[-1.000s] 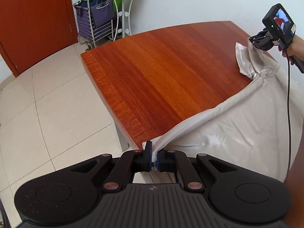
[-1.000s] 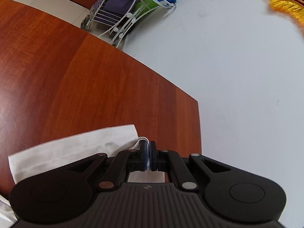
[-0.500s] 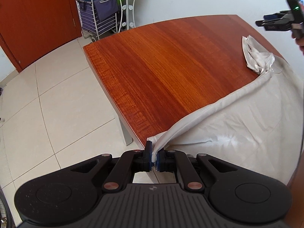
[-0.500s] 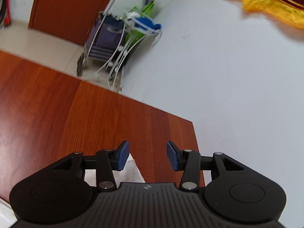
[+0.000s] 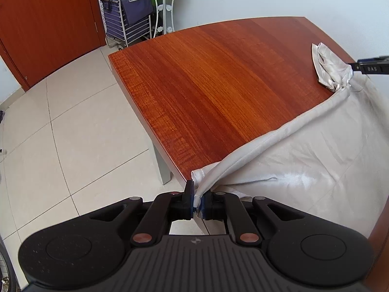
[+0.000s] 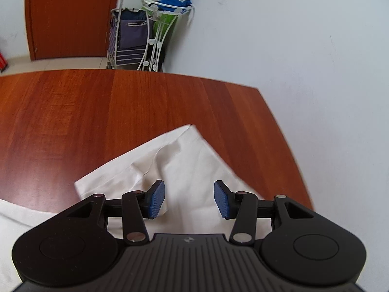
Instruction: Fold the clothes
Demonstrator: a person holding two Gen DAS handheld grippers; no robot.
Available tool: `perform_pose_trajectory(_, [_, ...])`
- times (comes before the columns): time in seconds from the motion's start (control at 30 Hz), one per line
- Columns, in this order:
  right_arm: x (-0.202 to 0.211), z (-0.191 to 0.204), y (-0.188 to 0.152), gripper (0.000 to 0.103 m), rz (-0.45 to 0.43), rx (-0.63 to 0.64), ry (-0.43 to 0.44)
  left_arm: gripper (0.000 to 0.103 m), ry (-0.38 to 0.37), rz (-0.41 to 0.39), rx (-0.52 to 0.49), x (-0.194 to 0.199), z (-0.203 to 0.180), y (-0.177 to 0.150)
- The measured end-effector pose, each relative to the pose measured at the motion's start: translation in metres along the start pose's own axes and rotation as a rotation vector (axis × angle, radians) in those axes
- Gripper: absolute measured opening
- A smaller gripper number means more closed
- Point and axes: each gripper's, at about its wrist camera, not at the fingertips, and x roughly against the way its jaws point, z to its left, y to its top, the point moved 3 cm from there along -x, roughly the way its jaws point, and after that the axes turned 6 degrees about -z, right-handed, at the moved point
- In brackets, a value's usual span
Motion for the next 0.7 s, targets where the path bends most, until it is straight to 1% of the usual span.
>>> perform_pose_trajectory(0.07, [0.004, 0.003, -0.008, 0.052, -0.012, -0.061, 0.011, 0.007, 0.002, 0.001, 0.003, -0.001, 0.0, -0.001])
perform_pose_trajectory(0.13, [0.007, 0.006, -0.011, 0.051, -0.029, -0.12, 0.003, 0.008, 0.005, 0.0, 0.004, -0.001, 0.001, -0.002])
perform_pose_trajectory(0.2, [0.012, 0.005, -0.014, 0.051, -0.059, -0.189, -0.048, 0.008, 0.006, -0.002, 0.008, -0.001, 0.002, -0.002])
perform_pose_trajectory(0.27, [0.014, 0.002, -0.017, 0.051, -0.069, -0.231, -0.095, 0.009, 0.008, -0.003, 0.012, -0.001, 0.003, -0.003])
perform_pose_trajectory(0.3, [0.014, -0.001, -0.02, 0.051, -0.067, -0.254, -0.125, 0.01, 0.011, -0.003, 0.014, 0.0, 0.003, -0.003])
perform_pose_trajectory(0.43, [0.002, 0.001, -0.028, 0.051, -0.019, -0.279, -0.156, 0.01, 0.012, -0.001, 0.016, 0.0, 0.005, -0.006])
perform_pose_trajectory(0.47, [-0.001, 0.005, -0.029, 0.051, -0.009, -0.28, -0.145, 0.011, 0.011, -0.002, 0.015, 0.001, 0.005, -0.006])
perform_pose_trajectory(0.5, [-0.006, 0.011, -0.028, 0.051, -0.005, -0.287, -0.115, 0.011, 0.011, -0.002, 0.014, 0.002, 0.005, -0.007])
perform_pose_trajectory(0.57, [-0.009, 0.019, -0.024, 0.051, -0.015, -0.291, -0.078, 0.011, 0.011, -0.003, 0.013, 0.004, 0.005, -0.008])
perform_pose_trajectory(0.63, [-0.013, 0.033, -0.017, 0.051, -0.029, -0.275, -0.018, 0.011, 0.009, -0.006, 0.012, 0.006, 0.005, -0.01])
perform_pose_trajectory(0.67, [-0.013, 0.044, -0.012, 0.051, -0.031, -0.262, 0.043, 0.011, 0.008, -0.007, 0.011, 0.007, 0.005, -0.011])
perform_pose_trajectory(0.7, [-0.013, 0.049, -0.008, 0.051, -0.035, -0.259, 0.069, 0.011, 0.007, -0.008, 0.01, 0.008, 0.006, -0.011])
